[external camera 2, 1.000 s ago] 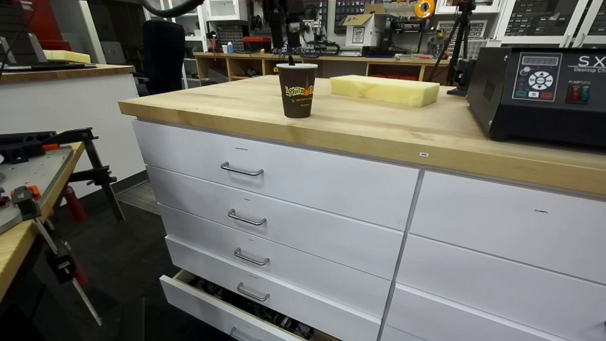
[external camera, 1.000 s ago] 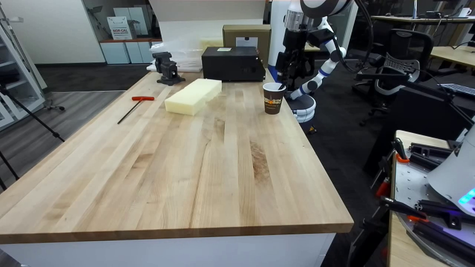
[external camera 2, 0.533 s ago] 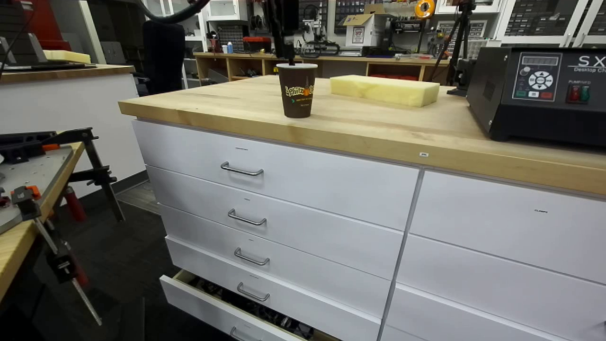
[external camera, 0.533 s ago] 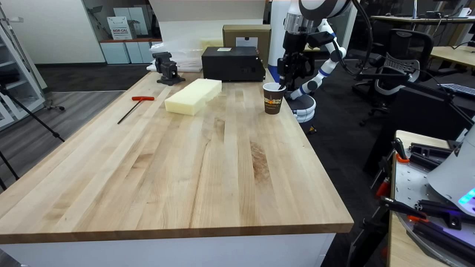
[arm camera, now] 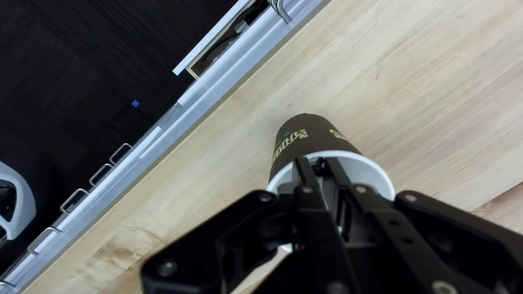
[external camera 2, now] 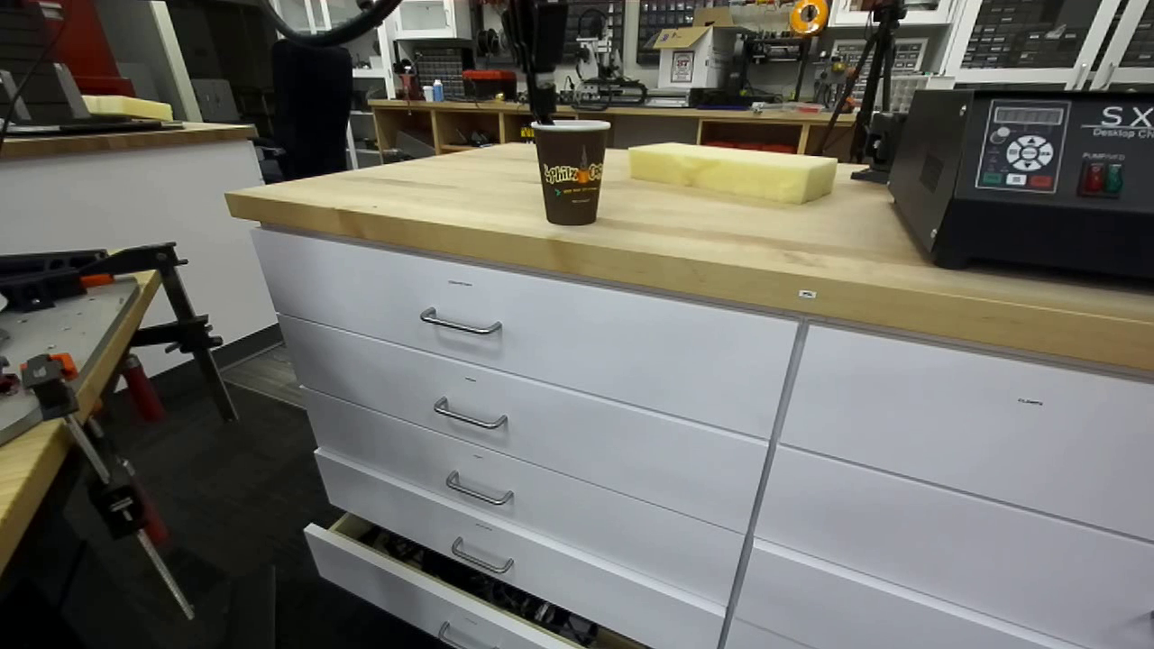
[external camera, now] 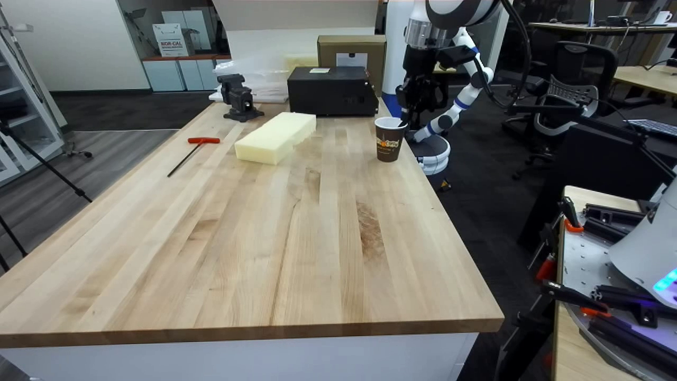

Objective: Put the pen inside the brown coffee cup, remove the pen from the coffee cup

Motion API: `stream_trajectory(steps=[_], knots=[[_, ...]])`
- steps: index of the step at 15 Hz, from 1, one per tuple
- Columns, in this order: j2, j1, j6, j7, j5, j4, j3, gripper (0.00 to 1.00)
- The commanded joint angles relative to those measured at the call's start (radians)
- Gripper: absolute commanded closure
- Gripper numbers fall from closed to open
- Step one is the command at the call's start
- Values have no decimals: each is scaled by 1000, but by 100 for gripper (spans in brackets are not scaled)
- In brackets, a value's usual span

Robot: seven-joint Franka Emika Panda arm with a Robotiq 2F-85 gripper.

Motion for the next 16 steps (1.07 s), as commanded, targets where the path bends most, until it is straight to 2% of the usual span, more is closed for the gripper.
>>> stream_trajectory(steps=[1, 16], knots=[[-3, -10, -30, -25, 20, 13, 5, 97], [-9, 1, -223, -64, -19, 126, 23, 97]])
